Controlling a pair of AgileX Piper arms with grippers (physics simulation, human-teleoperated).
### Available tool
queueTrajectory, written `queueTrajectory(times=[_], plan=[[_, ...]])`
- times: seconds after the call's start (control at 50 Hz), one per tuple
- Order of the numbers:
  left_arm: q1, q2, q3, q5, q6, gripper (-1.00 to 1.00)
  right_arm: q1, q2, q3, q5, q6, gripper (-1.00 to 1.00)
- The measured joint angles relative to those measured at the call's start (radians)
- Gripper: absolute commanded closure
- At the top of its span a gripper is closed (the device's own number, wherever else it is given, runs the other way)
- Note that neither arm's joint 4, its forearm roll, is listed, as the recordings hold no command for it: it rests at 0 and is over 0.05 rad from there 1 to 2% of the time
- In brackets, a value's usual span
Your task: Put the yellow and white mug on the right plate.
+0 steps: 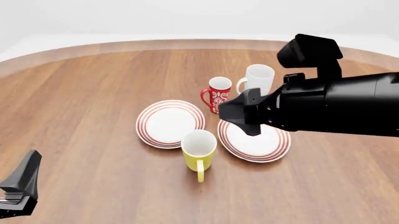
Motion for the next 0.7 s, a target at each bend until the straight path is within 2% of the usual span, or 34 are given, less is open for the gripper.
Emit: queueTrajectory(times=[0.22,0.46,0.7], plan=[[0.000,0.000,0.000,0.000,0.000,-1.00,0.012,0.043,-0.010,0.018,0.036,-1.00],[0.000,0.000,0.000,0.000,0.000,-1.00,-0.011,0.077,-0.014,0.038,0.042,-1.00],[0.000,0.000,0.000,0.000,0.000,-1.00,0.003,0.129,-0.028,0.044,0.054,-1.00]])
